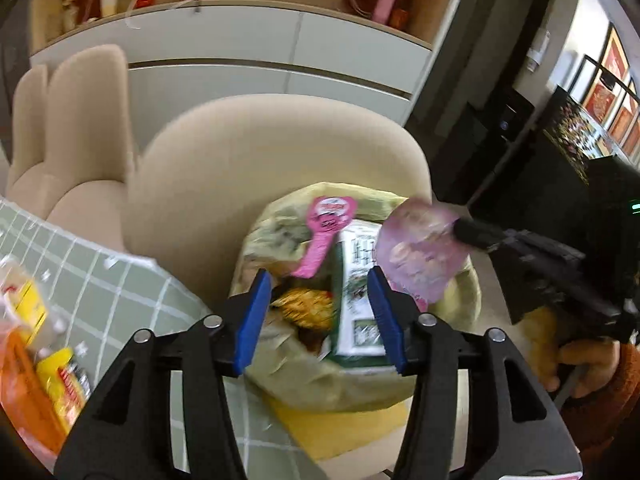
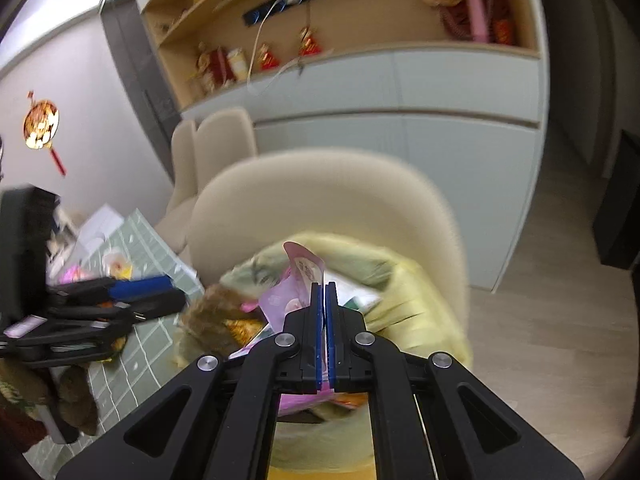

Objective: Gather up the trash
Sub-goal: 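Open the left tool over the bin while the right tool drops the lilac packet in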

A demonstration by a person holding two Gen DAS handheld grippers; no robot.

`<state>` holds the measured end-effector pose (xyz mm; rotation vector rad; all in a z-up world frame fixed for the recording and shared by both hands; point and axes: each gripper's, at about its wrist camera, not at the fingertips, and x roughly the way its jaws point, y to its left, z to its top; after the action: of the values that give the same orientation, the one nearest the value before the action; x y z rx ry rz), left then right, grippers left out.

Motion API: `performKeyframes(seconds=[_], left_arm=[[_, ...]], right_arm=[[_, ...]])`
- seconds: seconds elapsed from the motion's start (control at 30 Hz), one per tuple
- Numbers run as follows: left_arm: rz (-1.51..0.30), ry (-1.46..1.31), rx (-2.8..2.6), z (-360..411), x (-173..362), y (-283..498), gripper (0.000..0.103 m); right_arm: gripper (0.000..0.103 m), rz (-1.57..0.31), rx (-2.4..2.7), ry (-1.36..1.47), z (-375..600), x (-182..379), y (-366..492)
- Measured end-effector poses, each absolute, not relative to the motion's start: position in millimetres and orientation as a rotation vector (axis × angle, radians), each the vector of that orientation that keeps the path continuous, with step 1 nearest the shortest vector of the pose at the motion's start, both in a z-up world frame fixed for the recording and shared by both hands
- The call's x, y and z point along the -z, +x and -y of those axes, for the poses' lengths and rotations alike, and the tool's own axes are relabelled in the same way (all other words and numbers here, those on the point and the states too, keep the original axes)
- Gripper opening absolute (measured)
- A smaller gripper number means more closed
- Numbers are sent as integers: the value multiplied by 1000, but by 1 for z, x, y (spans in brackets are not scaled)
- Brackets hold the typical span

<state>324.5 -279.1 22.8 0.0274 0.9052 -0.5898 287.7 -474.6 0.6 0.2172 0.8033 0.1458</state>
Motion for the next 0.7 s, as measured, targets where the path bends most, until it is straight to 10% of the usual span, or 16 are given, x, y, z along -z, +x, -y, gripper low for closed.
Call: performKeyframes(seconds=[0.7], left_arm=[[-949, -92, 507, 225, -18, 294, 52]], right_arm=[[9, -924, -172, 122, 441, 29, 284]])
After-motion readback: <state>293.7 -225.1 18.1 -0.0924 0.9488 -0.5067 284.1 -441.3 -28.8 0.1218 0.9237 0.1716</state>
